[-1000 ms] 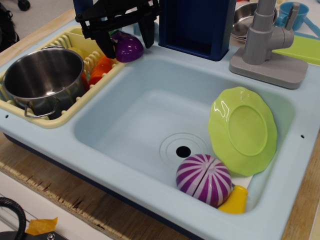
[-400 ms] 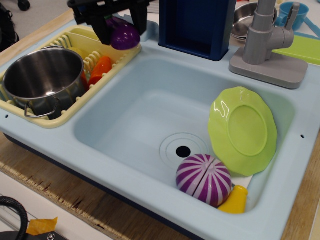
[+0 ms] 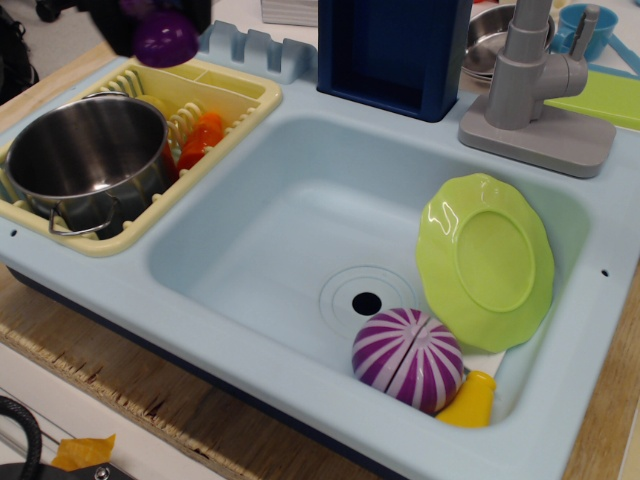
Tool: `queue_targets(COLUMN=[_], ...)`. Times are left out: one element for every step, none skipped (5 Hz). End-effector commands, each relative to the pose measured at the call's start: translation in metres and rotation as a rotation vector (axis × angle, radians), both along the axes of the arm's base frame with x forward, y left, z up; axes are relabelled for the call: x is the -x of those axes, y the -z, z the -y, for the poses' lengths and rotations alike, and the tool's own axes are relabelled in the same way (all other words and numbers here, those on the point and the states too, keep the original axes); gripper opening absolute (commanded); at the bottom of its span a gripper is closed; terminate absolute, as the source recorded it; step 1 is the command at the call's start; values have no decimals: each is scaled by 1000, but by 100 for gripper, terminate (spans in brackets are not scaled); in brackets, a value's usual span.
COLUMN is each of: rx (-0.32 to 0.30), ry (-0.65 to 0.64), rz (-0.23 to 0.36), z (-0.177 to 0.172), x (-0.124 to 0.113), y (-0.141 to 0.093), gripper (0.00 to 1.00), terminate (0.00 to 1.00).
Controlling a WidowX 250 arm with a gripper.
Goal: Put eggplant into pot or pan
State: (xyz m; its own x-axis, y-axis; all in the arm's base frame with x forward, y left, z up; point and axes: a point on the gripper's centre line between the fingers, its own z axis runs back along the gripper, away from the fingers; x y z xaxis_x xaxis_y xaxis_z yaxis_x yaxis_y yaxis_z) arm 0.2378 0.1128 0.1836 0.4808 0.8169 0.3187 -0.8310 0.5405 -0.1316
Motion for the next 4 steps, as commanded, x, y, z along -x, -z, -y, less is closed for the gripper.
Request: queue_targets(rx=[20, 60, 60, 60], ry=[-85, -63, -63, -63], rz=[-12, 7, 7, 7], z=[-15, -17, -17, -17], x=[36, 42, 42, 42], y=[1, 8, 8, 8], gripper=[0, 100, 100, 100], terminate=[0, 0, 0, 100])
